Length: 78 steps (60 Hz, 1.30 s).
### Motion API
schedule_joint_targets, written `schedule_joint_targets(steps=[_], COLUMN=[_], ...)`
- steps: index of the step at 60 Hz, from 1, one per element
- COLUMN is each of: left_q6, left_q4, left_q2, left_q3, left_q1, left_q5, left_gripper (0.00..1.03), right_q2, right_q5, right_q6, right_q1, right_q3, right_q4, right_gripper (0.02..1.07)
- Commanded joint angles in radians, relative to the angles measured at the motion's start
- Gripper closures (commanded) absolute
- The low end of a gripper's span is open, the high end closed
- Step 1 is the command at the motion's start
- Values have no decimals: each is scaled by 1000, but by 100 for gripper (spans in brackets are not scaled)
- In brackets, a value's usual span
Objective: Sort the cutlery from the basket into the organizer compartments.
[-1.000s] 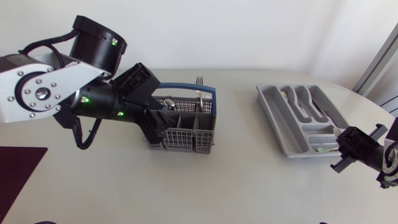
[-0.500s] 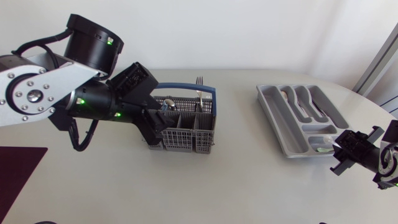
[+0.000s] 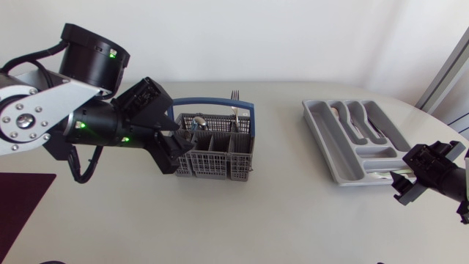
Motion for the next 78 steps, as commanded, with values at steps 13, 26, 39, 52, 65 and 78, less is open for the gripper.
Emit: schedule_joint_targets(steps=[13, 26, 39, 52, 65, 78], left_q6=[62, 94, 118, 154, 203, 226], left_q4=[3, 42, 83, 111, 163, 213], left_q2=[-63, -66, -63, -60, -52, -4], left_q3=[-90, -148, -182, -199, -216, -233], left_q1=[62, 138, 187, 253, 282, 326], left_q5=[6, 52, 100, 167, 207, 226], left_gripper=[33, 33, 33, 33, 33, 33], right_q2=[-262, -327, -279, -184, -94, -9], right_q5=[101, 237, 375, 400, 457, 443], right_q6=[211, 431, 656, 809, 901, 934], right_q1=[254, 555, 868, 1028, 1166, 1230], right_q3=[46, 135, 236, 332, 402, 470], right_q4=[-304, -482, -569, -600, -603, -597], right_gripper=[17, 17, 17, 17, 17, 17])
